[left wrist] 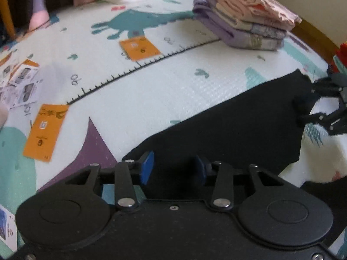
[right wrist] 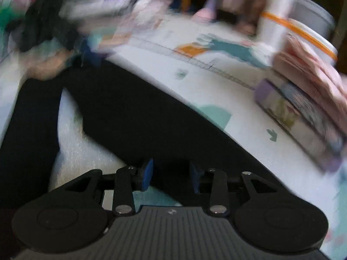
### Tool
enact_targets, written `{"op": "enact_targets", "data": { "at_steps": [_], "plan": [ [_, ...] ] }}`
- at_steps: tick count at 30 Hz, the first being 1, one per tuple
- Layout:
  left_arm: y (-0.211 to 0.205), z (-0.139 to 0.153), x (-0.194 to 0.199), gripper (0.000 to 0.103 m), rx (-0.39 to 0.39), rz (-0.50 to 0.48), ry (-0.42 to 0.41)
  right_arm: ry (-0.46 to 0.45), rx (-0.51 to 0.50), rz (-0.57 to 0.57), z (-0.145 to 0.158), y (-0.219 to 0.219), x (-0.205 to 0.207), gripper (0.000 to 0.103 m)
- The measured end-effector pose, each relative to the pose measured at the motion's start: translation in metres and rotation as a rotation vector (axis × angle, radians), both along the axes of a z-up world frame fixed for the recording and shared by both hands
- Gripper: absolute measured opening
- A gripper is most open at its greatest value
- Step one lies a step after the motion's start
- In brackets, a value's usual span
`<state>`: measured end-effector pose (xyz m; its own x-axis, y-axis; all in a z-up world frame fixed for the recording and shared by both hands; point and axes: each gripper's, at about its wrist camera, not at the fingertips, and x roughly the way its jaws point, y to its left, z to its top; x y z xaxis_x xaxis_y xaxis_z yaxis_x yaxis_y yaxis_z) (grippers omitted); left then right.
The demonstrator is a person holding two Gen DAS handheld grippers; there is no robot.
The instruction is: Fold clothes
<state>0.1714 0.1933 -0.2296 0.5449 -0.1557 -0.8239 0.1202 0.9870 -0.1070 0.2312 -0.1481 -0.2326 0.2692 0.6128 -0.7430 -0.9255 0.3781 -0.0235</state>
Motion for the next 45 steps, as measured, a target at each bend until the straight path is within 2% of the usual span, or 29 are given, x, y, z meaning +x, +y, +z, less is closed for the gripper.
{"op": "enact_targets", "data": {
  "at_steps": [3,7,9,12,14,19,22,25,26,27,29,32,35,40,45],
  "plan": [
    [-0.007,0.018,-0.009,0.039,0.036,-0.072,-0.070,-0.043,-0.001,0.034,0.014,0.000,-0.010,0.039],
    [-0.025,0.034,-0.041,0.039,0.089,-0.190,-0.139,-0.069,-0.004,0.079,0.019,-0.008,-0.027,0.039],
    [-0.032,0.034,-0.060,0.030,0.084,-0.205,-0.142,-0.072,0.007,0.114,0.025,-0.014,-0.045,0.039],
    [-0.038,0.029,-0.085,0.029,0.089,-0.228,-0.119,-0.072,0.026,0.178,0.037,-0.020,-0.077,0.039],
    [-0.043,0.030,-0.105,0.029,0.111,-0.287,-0.112,-0.056,0.032,0.224,0.045,-0.028,-0.104,0.039],
    [-0.050,0.037,-0.152,0.029,0.280,-0.518,-0.136,-0.053,-0.023,0.330,0.050,-0.067,-0.168,0.040],
    [-0.051,0.026,-0.175,0.029,0.387,-0.602,-0.129,-0.061,-0.076,0.383,0.048,-0.091,-0.200,0.040],
    [-0.054,0.010,-0.196,0.031,0.528,-0.680,-0.147,-0.058,-0.122,0.363,0.041,-0.110,-0.220,0.040],
    [-0.056,0.005,-0.203,0.034,0.580,-0.710,-0.157,-0.059,-0.124,0.354,0.042,-0.116,-0.227,0.040],
    [-0.058,0.000,-0.210,0.041,0.634,-0.744,-0.168,-0.066,-0.128,0.351,0.042,-0.121,-0.232,0.040],
    [-0.060,-0.009,-0.224,0.046,0.717,-0.821,-0.196,-0.092,-0.142,0.354,0.042,-0.128,-0.243,0.040],
    [-0.063,-0.020,-0.238,0.046,0.827,-0.908,-0.229,-0.123,-0.164,0.348,0.036,-0.139,-0.257,0.040],
    [-0.063,-0.025,-0.243,0.046,0.870,-0.935,-0.255,-0.196,-0.194,0.338,0.028,-0.146,-0.267,0.038],
    [-0.059,-0.029,-0.238,0.046,0.906,-0.911,-0.290,-0.286,-0.223,0.368,0.013,-0.156,-0.277,0.036],
    [-0.054,-0.032,-0.231,0.046,0.946,-0.902,-0.332,-0.286,-0.202,0.379,0.014,-0.158,-0.272,0.036]
  ]
}}
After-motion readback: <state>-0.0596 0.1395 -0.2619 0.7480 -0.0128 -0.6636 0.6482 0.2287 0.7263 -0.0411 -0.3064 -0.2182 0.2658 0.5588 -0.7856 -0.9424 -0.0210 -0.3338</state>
